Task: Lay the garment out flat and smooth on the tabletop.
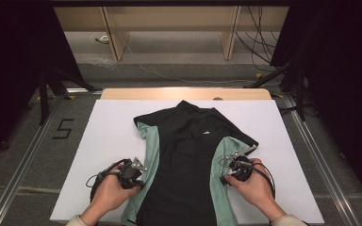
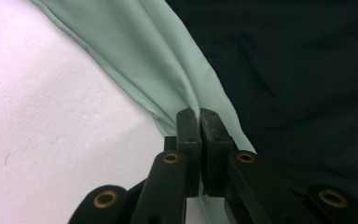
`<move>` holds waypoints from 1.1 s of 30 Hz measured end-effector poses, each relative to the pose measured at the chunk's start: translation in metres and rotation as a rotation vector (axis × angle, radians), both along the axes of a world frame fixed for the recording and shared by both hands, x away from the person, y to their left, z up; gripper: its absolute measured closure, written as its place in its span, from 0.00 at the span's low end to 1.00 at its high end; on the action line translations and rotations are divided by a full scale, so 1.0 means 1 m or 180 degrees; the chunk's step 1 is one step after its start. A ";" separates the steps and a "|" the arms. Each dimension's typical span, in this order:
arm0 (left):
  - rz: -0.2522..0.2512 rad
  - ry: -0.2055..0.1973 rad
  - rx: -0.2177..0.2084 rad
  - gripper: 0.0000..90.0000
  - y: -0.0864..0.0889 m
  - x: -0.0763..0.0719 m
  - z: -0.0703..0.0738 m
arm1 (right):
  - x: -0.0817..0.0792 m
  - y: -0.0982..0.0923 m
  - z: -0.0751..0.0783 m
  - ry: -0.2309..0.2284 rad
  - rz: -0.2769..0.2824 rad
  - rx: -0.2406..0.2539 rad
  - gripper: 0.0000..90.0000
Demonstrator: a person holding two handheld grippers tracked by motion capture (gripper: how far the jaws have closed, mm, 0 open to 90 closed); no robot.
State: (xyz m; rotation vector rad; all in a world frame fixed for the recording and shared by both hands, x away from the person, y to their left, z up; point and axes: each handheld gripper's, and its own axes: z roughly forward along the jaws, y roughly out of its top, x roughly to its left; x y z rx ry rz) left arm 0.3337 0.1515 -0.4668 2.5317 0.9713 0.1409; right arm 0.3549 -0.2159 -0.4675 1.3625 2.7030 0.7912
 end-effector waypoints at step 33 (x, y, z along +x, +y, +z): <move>-0.0058 -0.0796 -0.0450 0.35 -0.012 0.019 0.013 | 0.107 -0.117 0.028 -0.0589 -0.0979 0.0246 0.57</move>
